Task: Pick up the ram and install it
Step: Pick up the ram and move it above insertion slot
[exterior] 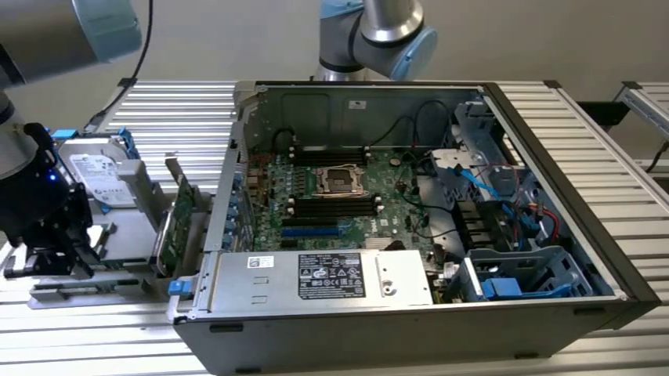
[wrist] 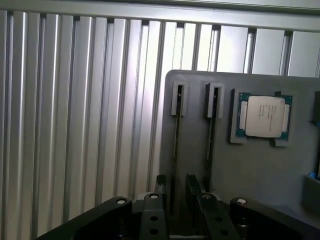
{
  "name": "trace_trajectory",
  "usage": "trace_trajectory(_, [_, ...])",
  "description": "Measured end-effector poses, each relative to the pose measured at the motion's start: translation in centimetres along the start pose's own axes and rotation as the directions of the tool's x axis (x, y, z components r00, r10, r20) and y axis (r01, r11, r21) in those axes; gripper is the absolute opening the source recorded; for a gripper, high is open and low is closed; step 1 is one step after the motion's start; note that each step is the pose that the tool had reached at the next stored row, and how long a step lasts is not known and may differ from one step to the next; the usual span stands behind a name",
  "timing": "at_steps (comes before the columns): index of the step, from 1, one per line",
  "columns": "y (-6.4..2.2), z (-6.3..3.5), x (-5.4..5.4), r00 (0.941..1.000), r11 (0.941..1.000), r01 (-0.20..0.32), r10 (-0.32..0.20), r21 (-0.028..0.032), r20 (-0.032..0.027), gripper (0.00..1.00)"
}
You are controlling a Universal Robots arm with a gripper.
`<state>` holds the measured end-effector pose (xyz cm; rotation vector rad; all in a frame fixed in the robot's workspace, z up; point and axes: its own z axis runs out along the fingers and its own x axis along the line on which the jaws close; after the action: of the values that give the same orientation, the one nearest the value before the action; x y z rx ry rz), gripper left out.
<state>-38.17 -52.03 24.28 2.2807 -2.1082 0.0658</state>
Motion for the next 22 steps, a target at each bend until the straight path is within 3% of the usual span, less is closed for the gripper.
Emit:
trace_trajectory(12, [0.14,2.17,-0.1,1.0,1.0,0.0,0.0,-0.0016,0.0002,0.3])
trace_trajectory(13, [0.17,2.29,-0.1,1.0,1.0,0.0,0.0,-0.0041,0.0003,0.3])
trace_trajectory(16, [0.19,2.56,-0.2,1.0,0.9998,0.001,-0.001,-0.0212,0.0017,0.3])
trace_trajectory(18, [0.19,2.87,-0.2,1.0,0.9997,0.001,-0.001,-0.0246,0.002,0.3])
trace_trajectory(22, [0.18,3.58,-0.2,1.0,0.9997,0.0,0.0,-0.0254,0.0022,0.3])
